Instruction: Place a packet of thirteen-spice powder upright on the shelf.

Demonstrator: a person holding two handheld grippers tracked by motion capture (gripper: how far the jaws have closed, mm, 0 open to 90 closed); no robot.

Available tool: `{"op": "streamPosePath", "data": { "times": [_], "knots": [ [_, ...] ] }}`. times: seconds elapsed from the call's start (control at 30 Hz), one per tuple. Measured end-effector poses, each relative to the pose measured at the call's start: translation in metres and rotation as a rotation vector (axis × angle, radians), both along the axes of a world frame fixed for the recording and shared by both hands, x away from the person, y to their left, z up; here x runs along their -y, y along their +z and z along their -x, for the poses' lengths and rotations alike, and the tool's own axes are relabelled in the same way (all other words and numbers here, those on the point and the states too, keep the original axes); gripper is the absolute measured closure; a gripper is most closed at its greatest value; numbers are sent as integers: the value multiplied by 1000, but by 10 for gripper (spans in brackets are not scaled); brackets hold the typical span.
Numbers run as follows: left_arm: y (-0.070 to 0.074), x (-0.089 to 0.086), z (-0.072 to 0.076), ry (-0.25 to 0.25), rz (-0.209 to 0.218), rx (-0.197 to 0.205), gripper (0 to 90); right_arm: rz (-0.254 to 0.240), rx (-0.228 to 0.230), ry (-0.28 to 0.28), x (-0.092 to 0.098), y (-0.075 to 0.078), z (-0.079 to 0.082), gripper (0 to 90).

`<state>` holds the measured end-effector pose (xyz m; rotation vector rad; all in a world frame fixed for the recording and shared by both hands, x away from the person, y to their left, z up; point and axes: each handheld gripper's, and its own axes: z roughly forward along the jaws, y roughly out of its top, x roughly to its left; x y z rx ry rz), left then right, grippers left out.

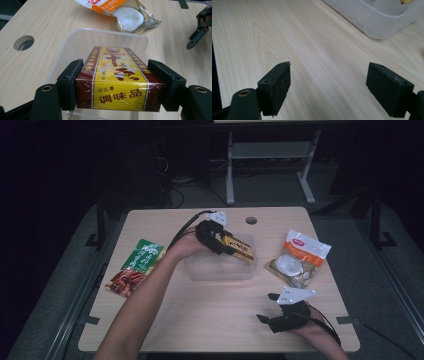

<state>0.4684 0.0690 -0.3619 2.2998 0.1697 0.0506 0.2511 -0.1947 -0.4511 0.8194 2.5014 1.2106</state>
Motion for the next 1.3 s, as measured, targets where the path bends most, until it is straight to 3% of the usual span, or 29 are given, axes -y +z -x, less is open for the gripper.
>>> {"op": "streamPosePath", "data": {
  "times": [0.27,0.43,0.67,1.0,1.3],
  "knots": [
    [3,10,-4,-14,11,2,307,3,-2,5,0,0,0,192],
    [5,16,-5,-13,50,2,310,-1,-3,3,0,-1,0,192],
    [5,26,-7,-23,63,-2,310,2,-5,10,0,-1,0,192],
    [4,41,-9,-37,50,-10,310,3,1,20,-1,-1,-1,192],
    [-10,58,-10,-47,23,-28,311,1,-3,21,-2,-1,-1,192]
  ]
}}
